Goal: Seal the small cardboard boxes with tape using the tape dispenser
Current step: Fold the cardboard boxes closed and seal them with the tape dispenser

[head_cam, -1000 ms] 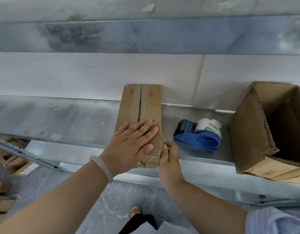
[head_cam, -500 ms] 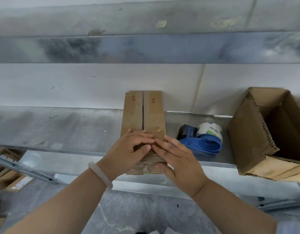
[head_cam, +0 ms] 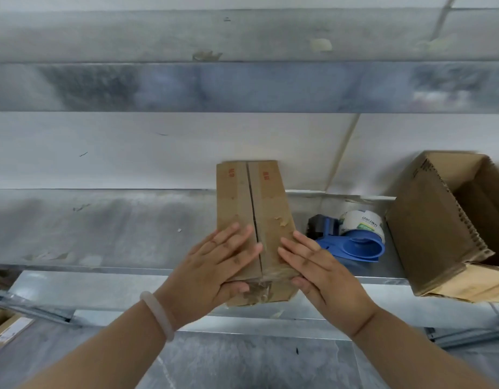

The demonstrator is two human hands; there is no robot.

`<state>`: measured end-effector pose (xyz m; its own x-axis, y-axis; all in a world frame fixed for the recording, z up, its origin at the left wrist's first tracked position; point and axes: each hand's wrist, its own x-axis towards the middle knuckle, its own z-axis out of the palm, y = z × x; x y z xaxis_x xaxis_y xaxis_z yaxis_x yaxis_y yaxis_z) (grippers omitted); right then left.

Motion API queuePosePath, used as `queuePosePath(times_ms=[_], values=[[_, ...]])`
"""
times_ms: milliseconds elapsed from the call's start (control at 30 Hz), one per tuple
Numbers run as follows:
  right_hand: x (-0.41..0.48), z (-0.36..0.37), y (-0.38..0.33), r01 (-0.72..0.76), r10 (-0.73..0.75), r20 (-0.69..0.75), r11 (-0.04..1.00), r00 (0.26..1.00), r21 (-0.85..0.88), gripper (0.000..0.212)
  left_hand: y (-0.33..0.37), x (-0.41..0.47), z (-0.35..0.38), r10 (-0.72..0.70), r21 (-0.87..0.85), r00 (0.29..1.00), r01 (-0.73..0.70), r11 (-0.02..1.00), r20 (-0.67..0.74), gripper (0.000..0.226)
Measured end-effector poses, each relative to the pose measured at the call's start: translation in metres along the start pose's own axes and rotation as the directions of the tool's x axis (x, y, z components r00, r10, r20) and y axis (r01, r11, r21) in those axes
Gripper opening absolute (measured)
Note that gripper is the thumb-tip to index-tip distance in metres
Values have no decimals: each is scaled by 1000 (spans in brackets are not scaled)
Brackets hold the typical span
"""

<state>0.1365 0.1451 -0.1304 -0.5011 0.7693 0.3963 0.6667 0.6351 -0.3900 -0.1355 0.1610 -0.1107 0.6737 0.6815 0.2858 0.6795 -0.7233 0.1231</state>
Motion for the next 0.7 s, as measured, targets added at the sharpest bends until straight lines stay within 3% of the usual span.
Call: queuePosePath(times_ms=[67,133,233,300,400,467,533,600,633,700], values=[[-6,8,-17,-169,176,-28,970,984,177,47,10,-6,8,-205,-260,978,187,947,-45,75],[-9,20,-42,-332,393,-27,810,919,483,50,28,-8,12,-406,-535,913,323,781,-42,81],[-2,28,-73,-418,635,41,457,772,785,51,55,-1,11,-647,-870,759,368,328,77,60],[3,29,-79,-441,715,76,340,695,831,53,63,2,12,-693,-913,694,386,129,196,51],[7,30,-79,-478,770,121,257,626,840,47,62,3,16,-736,-912,614,409,-15,287,46],[8,29,-76,-500,799,129,234,588,834,42,60,5,11,-732,-919,602,385,-84,319,46],[9,26,-71,-554,819,126,257,560,792,35,55,5,5,-715,-920,613,377,-109,336,47],[9,20,-65,-609,812,145,293,566,737,35,49,4,1,-675,-927,675,374,-34,297,56],[8,17,-63,-597,789,128,336,601,729,39,46,2,0,-658,-924,713,376,65,244,60],[7,8,-63,-536,719,38,480,694,695,48,39,-3,-5,-584,-817,809,380,434,66,64]])
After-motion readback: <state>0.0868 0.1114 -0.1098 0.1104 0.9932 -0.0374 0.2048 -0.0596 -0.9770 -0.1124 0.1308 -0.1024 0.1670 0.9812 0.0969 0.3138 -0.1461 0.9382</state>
